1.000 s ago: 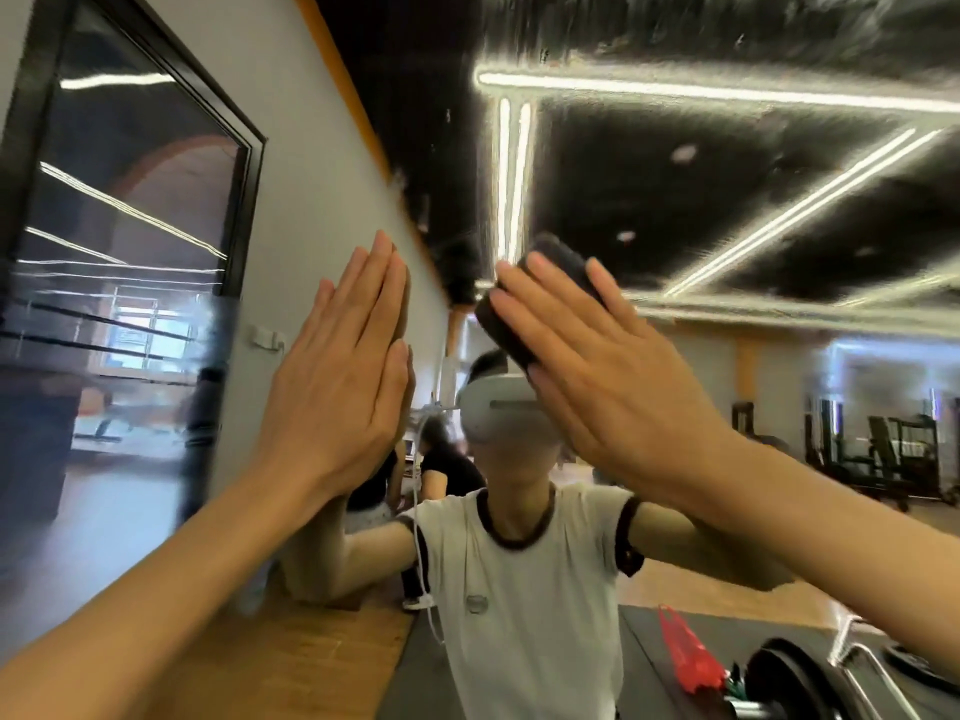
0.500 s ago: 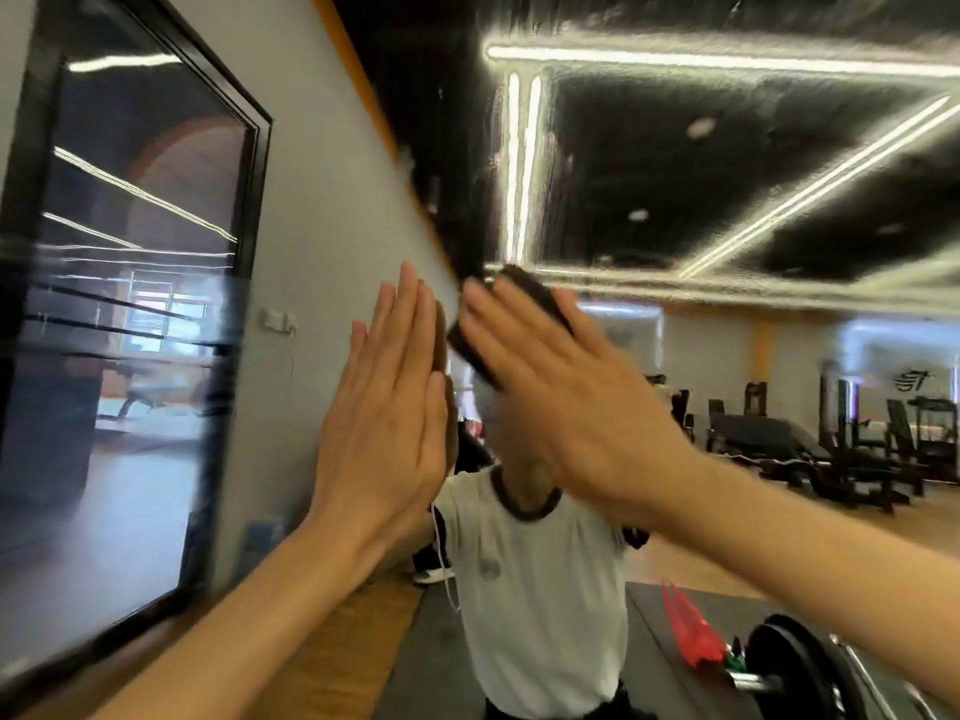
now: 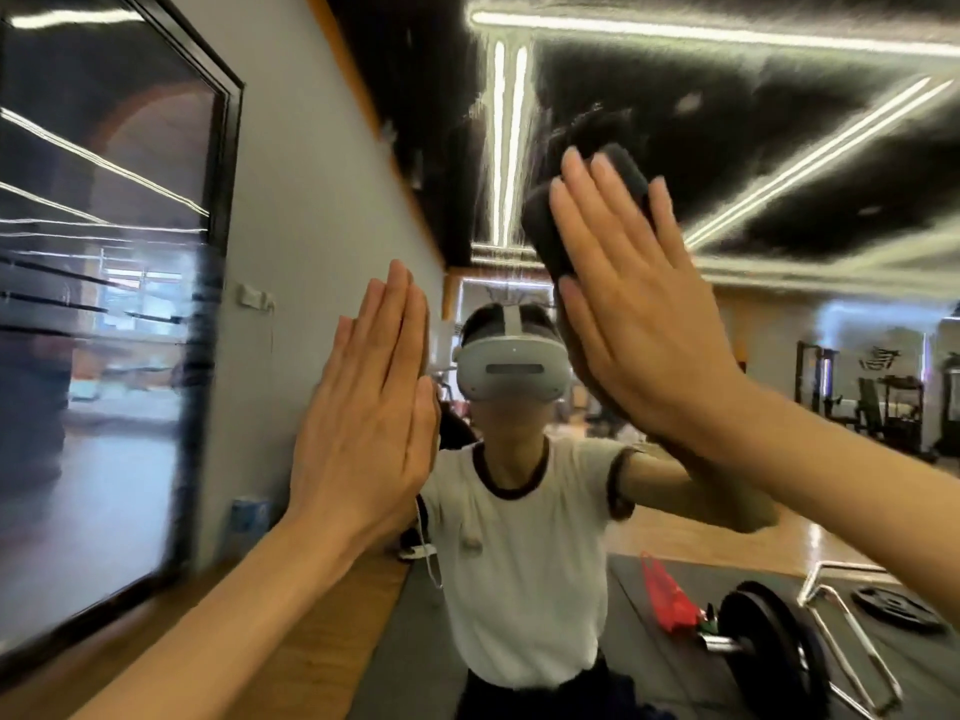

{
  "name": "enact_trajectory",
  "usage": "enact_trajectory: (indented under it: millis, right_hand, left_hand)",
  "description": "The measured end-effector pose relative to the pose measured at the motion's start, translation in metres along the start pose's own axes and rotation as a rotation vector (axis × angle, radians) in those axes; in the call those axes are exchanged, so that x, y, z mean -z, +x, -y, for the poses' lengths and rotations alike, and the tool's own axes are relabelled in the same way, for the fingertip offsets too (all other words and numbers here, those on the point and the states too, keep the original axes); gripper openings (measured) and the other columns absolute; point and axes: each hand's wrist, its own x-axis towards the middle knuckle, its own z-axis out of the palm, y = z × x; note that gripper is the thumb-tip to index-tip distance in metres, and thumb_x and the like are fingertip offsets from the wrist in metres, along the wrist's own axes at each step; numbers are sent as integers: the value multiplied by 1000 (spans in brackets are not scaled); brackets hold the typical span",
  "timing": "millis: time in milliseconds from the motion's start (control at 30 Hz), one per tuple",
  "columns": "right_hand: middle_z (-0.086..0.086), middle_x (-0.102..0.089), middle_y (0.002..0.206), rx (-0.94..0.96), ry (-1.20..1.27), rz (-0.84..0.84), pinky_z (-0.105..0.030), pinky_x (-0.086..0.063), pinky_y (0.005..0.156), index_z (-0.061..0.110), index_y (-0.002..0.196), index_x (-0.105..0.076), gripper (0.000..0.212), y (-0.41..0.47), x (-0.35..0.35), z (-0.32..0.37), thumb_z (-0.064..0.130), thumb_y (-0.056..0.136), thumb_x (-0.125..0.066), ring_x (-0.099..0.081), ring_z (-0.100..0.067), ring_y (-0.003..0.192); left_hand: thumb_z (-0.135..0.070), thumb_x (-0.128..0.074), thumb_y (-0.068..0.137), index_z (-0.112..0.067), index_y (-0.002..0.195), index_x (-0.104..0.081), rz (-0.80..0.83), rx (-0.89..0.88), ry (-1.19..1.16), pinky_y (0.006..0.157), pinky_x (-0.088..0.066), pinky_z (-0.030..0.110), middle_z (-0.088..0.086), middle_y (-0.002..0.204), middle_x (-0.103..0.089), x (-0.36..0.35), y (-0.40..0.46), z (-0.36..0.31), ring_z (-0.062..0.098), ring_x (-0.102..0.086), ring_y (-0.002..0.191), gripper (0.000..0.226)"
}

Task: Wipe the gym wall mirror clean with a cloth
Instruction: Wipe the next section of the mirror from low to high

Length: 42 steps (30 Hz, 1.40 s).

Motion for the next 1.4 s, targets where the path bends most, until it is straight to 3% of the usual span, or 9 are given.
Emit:
enact_trajectory:
  millis: [167, 367, 467, 633, 733, 933, 1100, 1200, 1400]
  right_hand:
    - [-10, -19, 166, 386, -1, 206, -41, -5, 126, 8, 159, -18, 54, -138, 16, 22, 26, 108, -19, -10, -23, 155]
    - [-15, -18, 166, 43, 25, 45, -43, 1, 125, 7, 159, -20, 58, 6, 17, -41, 30, 106, -25, -12, -28, 155]
    - [-15, -15, 167, -64, 19, -1, -47, 0, 126, 5, 159, -19, 57, 4, 11, -32, 29, 108, -27, -9, -28, 155]
    - [-8, -13, 168, 261, -35, 165, -43, -3, 127, 10, 161, -13, 57, -152, 16, 8, 30, 109, -24, -8, -24, 156]
    - [-7, -17, 167, 363, -36, 226, -42, -3, 126, 13, 160, -16, 55, -131, 23, -23, 31, 109, -23, -11, -23, 155]
    - [-15, -18, 166, -143, 42, -40, -46, 1, 125, 7, 158, -22, 55, -9, 15, -55, 30, 108, -25, -12, -29, 155]
    - [-12, -18, 166, 64, 23, 113, -44, -5, 126, 11, 158, -21, 56, -147, 16, 4, 26, 106, -33, -13, -26, 155]
    - [-11, -22, 165, 203, -2, 190, -42, -7, 126, 12, 157, -23, 51, -145, 22, -14, 28, 109, -27, -16, -25, 154]
    - [-18, -22, 164, -193, 20, -54, -47, -3, 125, 3, 157, -25, 56, -4, 16, -54, 27, 107, -29, -16, -32, 154]
  left_hand:
    - [-18, -32, 103, -8, 161, -5, 7, 18, 4, 127, 1, 33, 10, 170, -2, 0, -1, -1, 19, 0, 157, 65]
    - [-19, -31, 103, -6, 161, -7, 33, 0, -8, 126, 4, 33, 12, 170, -3, 7, 2, -9, 21, 0, 157, 64]
    - [-21, -30, 104, -4, 161, -10, 18, -24, -56, 126, 5, 30, 12, 169, -5, 3, 8, -30, 21, -1, 157, 63]
    - [-21, -32, 104, -1, 160, -14, 17, -77, -54, 127, 2, 32, 14, 169, -8, -20, 7, -63, 22, -4, 157, 62]
    - [-26, -33, 104, -5, 161, -12, 30, -108, 21, 127, 0, 34, 14, 169, -6, -27, 4, -64, 22, -3, 157, 64]
    - [-28, -31, 104, -5, 161, -15, 23, -102, 8, 127, 0, 34, 13, 169, -8, -27, 5, -65, 21, -2, 157, 64]
    - [-26, -32, 104, -5, 161, -14, 21, -95, 11, 127, 2, 34, 13, 169, -6, -27, 4, -65, 20, 0, 157, 63]
    - [-25, -33, 103, -5, 161, -12, 38, -95, 11, 127, 4, 33, 12, 169, -4, -26, 4, -64, 20, 2, 157, 65]
    - [-28, -30, 103, -7, 161, -14, 56, -79, -13, 127, 4, 33, 10, 170, -5, -23, 5, -67, 21, 0, 157, 64]
